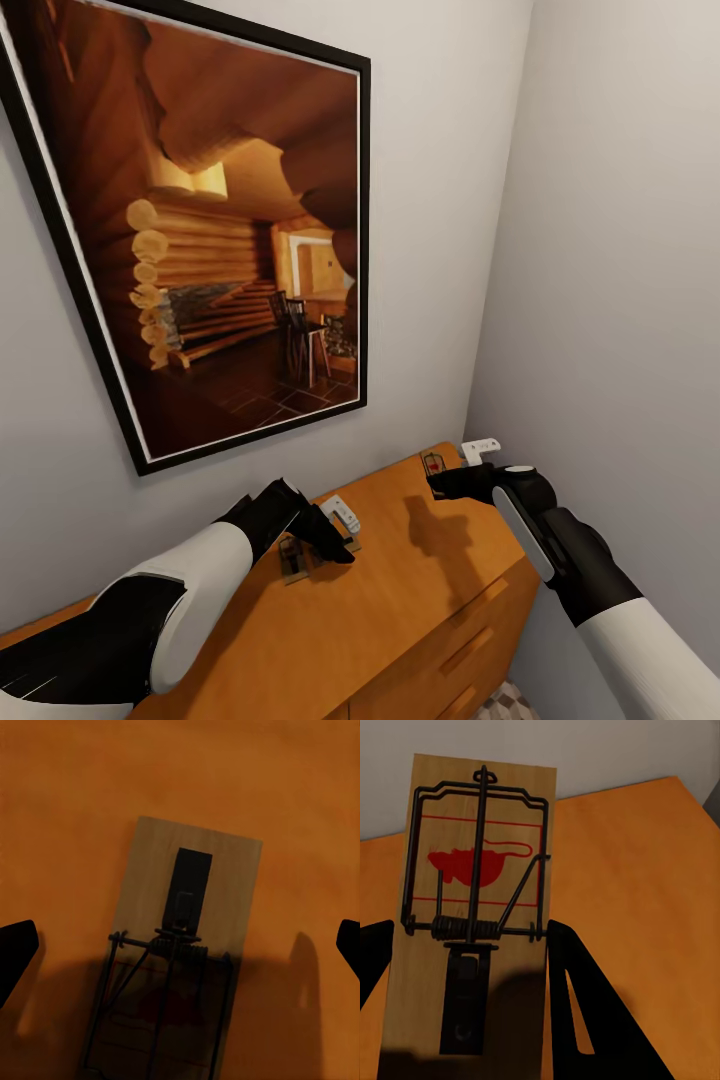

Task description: Take the four mousetraps from the cabinet in the bathroom and place them on the bathroom floor. Make sure all four end up on the same floor surface, and ensure that at least two of them are either under or directly next to the same bathroom sink.

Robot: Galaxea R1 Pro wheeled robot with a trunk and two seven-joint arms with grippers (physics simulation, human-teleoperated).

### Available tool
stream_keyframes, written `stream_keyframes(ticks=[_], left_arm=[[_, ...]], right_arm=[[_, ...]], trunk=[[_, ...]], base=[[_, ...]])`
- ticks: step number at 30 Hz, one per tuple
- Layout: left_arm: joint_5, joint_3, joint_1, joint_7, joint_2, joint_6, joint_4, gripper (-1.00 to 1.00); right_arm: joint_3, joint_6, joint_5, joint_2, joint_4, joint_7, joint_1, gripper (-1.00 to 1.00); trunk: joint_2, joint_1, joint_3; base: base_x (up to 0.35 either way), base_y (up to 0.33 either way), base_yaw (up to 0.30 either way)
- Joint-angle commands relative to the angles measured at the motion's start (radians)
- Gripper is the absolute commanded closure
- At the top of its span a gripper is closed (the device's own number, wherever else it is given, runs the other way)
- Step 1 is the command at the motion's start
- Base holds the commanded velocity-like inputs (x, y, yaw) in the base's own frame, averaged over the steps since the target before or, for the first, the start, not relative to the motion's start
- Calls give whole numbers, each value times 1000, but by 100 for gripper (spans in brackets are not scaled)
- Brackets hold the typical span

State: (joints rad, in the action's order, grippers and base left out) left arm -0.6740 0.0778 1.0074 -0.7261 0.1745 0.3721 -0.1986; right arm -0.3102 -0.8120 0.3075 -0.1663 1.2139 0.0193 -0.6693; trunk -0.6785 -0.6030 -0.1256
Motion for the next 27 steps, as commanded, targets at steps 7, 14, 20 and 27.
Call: stream_keyframes(ticks=[7, 14, 20, 27], left_arm=[[2, 5, 1, -3, 0, 8, -2, -100], [2, 5, 0, -4, 0, 9, -2, -100], [2, 5, 0, -4, 0, 10, -2, -100], [2, 5, 0, -4, 0, 9, -2, -100]], right_arm=[[-1, -4, 1, -1, 1, 2, -1, 100], [-1, -4, 1, -1, 1, 2, -1, 100], [-1, -4, 1, -1, 1, 2, -1, 100], [-1, -4, 1, -1, 1, 2, -1, 100]], trunk=[[-23, -12, -11], [-30, -16, -14], [-30, -16, -14], [-30, -16, -14]], base=[[0, 0, 0], [0, 0, 0], [0, 0, 0], [0, 0, 0]])
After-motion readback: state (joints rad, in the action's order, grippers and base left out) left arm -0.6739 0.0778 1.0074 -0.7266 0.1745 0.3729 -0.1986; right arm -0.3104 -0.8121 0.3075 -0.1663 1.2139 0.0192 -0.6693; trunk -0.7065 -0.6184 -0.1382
